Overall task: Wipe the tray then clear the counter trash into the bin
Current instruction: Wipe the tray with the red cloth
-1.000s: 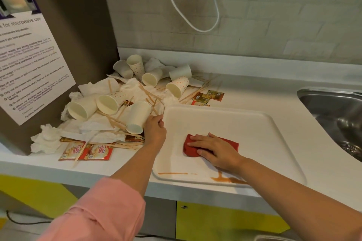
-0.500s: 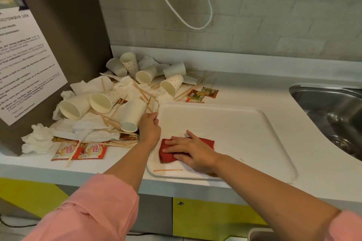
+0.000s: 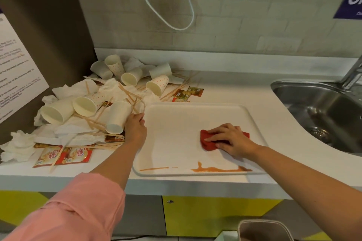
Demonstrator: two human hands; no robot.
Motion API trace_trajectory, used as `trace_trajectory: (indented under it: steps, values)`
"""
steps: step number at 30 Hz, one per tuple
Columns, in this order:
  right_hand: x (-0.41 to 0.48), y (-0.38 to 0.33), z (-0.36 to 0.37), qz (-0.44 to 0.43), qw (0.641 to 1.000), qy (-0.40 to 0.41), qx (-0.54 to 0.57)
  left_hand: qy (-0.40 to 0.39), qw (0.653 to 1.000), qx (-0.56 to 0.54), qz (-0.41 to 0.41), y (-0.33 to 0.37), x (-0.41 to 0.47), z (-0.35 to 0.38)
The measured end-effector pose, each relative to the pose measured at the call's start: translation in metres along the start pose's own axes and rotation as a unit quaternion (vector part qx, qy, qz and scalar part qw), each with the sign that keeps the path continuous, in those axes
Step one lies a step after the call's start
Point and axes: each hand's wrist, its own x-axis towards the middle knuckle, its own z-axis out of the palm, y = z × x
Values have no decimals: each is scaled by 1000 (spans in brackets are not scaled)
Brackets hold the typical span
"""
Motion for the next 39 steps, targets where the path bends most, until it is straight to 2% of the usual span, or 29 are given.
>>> trace_trajectory:
  steps: [5, 13, 15, 20, 24, 33, 39]
  values:
    - [-17, 21, -2, 46, 998, 26, 21, 7, 1000, 20, 7, 1, -2, -1]
    - [-5, -3, 8, 29, 999, 37, 14, -59, 987, 148, 32, 6, -8, -16]
    - [0, -10, 10, 22, 999, 33, 7, -52, 983, 164, 57, 4, -16, -21]
    - [7, -20, 11, 35, 999, 22, -5, -53, 990, 126, 39, -7, -40, -28]
    - [26, -56, 18, -9, 1000, 0, 9, -99, 990, 101, -6, -1, -33, -36]
    - [65, -149, 44, -112, 993, -44, 2, -216, 971, 94, -47, 12, -21, -57]
    - [65, -135, 38, -156, 985, -70, -19, -220, 965, 134, -43, 19, -24, -61]
